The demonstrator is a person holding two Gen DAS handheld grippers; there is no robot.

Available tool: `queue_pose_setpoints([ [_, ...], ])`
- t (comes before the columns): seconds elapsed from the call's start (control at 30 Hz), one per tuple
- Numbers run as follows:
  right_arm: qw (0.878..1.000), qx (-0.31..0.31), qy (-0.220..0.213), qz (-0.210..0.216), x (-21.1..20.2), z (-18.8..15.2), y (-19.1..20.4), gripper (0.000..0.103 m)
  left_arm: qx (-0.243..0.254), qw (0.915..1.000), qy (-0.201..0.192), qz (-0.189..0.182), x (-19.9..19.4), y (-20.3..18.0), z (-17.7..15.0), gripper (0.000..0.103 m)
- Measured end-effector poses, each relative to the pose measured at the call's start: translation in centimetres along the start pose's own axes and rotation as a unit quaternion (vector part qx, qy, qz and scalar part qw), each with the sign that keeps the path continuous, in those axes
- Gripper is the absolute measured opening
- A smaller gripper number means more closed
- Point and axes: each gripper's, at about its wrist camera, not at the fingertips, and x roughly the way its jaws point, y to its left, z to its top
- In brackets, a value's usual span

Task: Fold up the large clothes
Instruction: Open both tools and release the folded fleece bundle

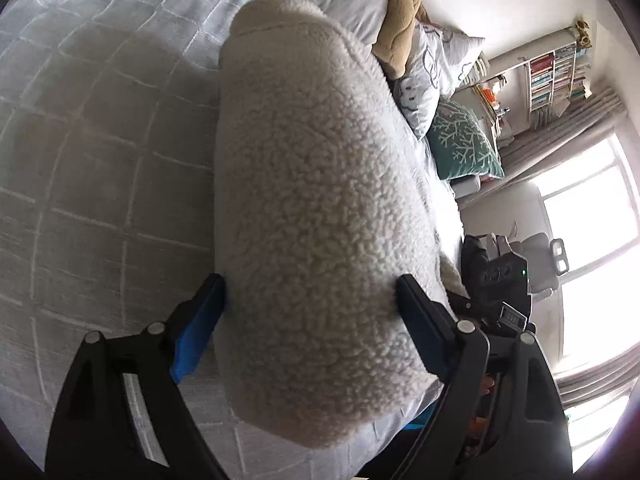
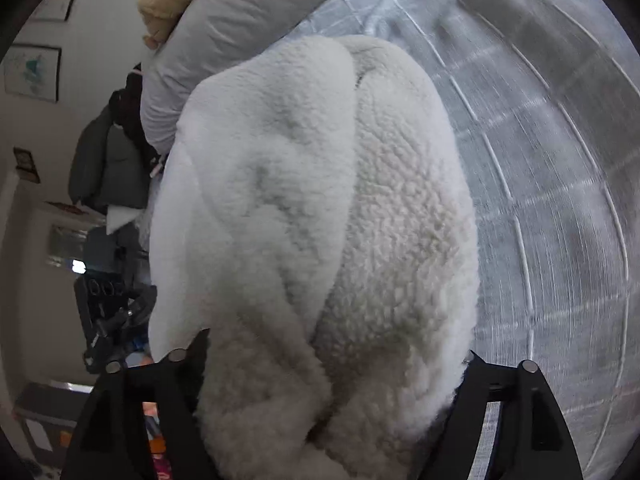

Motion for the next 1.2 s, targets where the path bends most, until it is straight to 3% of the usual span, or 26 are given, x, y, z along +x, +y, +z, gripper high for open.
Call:
queue_pose_setpoints([
  [0.17, 0.998, 0.023, -0.05, 0.015, -5.2, -0.4, -0.9, 0.081, 0.031, 0.9977, -0.054, 0.026, -1.9, -1.8, 0.6, 0.086],
  [0.27, 0.992, 0.028, -0.122, -0.023, -7.9, 0.3, -0.4, 0.081, 0.052, 0.991, -0.103, 0.068, -3.4, -2.8, 2.2, 0.086],
  [0.37, 0.979, 0.003, -0.196, -0.049, -8.8, 1.2, 2.7, 0.081, 0.077, 0.9827, -0.135, 0.102, -3.5, -3.7, 3.6, 0.086],
  [0.47, 0.972, -0.04, -0.225, -0.063, -6.8, 2.2, 6.8, 0.069, 0.112, 0.9749, -0.15, 0.12, -1.5, -5.6, 4.6, 0.085],
  [0.53, 0.967, -0.07, -0.233, -0.07, -4.1, 3.1, 9.5, 0.056, 0.132, 0.9709, -0.149, 0.134, 0.5, -6.6, 5.3, 0.082],
  [0.63, 0.962, -0.087, -0.239, -0.095, -1.1, 4.2, 10.1, 0.049, 0.162, 0.9646, -0.148, 0.146, 3.3, -7.5, 5.5, 0.081],
  [0.77, 0.954, -0.071, -0.2, -0.21, 3.1, 5.1, 5.9, 0.049, 0.189, 0.9584, -0.126, 0.174, 5.8, -7.1, 4.6, 0.081],
  [0.83, 0.967, -0.042, -0.174, -0.182, 4.2, 4.9, 2.5, 0.051, 0.205, 0.9514, -0.116, 0.198, 7.2, -6.8, 4.0, 0.081],
  [0.9, 0.976, 0.001, -0.175, -0.132, 4.6, 5.0, 0.0, 0.058, 0.229, 0.9371, -0.12, 0.234, 8.5, -6.5, 3.1, 0.082],
  [0.93, 0.977, 0.007, -0.173, -0.126, 4.5, 5.1, -0.2, 0.059, 0.23, 0.9364, -0.122, 0.236, 8.6, -6.3, 3.1, 0.082],
  [1.07, 0.975, -0.005, -0.177, -0.134, 5.0, 4.8, 0.4, 0.061, 0.189, 0.9575, -0.117, 0.184, 8.2, -3.5, 4.2, 0.082],
  [1.13, 0.973, -0.011, -0.183, -0.139, 5.4, 4.7, 0.9, 0.062, 0.183, 0.9606, -0.12, 0.172, 7.9, -2.8, 4.2, 0.082],
  [1.2, 0.969, -0.025, -0.191, -0.156, 5.5, 4.3, 1.7, 0.063, 0.187, 0.9582, -0.122, 0.179, 7.9, -3.1, 4.0, 0.082],
])
